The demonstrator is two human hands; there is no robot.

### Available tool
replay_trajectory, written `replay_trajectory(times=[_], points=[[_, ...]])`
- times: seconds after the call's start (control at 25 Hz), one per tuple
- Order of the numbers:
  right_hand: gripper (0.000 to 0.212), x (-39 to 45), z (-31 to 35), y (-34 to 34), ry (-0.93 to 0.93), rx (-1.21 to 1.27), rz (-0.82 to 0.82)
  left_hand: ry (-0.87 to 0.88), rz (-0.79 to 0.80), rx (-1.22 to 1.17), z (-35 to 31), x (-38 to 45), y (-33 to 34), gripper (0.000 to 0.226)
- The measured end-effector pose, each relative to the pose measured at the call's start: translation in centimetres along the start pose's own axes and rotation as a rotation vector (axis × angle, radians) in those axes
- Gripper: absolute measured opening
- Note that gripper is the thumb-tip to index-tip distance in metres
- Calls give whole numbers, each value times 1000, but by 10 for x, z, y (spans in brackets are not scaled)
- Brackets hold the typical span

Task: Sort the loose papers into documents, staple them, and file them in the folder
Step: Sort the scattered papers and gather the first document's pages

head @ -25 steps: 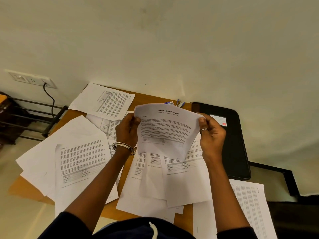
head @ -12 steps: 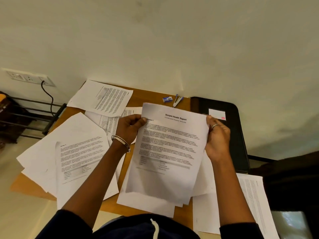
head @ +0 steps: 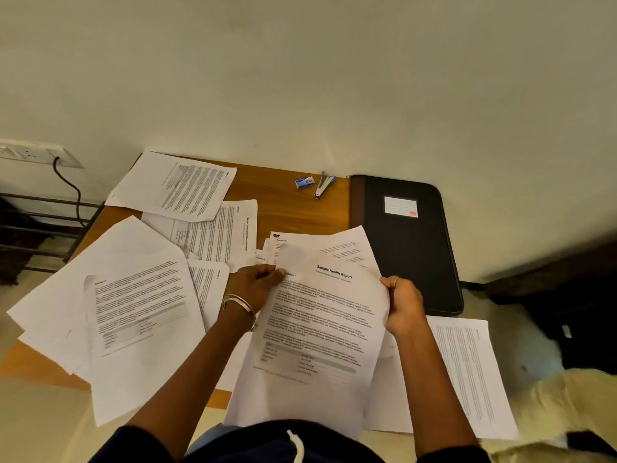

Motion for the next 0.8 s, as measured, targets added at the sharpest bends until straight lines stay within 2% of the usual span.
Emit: replay_trajectory(times=[0.08, 0.16, 0.24, 0.32, 0.4, 0.56, 0.6, 0.72, 0.8], points=[[6, 7, -7, -9, 22, -5, -26, -81, 31, -103, 10, -9, 11, 15], [7, 15, -11, -24, 44, -11, -67, -224, 187, -199, 28, -29, 30, 23], [9, 24, -14, -40, 69, -25, -119, -306, 412, -146, 52, -55, 46, 42], [11, 30, -16, -52, 99, -29, -146, -318, 546, -169, 71, -78, 60, 68], [12, 35, -14, -56, 110, -23, -145, -325, 528, -237, 83, -89, 67, 81], [9, 37, -8, -42, 59, 37, -38, -311, 373, -243, 84, -88, 62, 74], [12, 35, -6, -34, 23, 26, 2, -274, 352, -206, 82, -86, 57, 67], [20, 27, -3, -12, -89, -128, 112, -210, 258, -148, 76, -81, 45, 22], [19, 24, -16, 3, -100, -266, 189, -254, 156, -189, 79, -79, 36, 18]])
Point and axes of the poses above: each hand's wrist, its own x-axis towards the middle knuckle, its own y-axis out of the palm, z = x × y, the point moved 8 cm from there along x, towards the middle knuckle, and after that the axes turned 13 degrees about y, right-handed, at the moved point
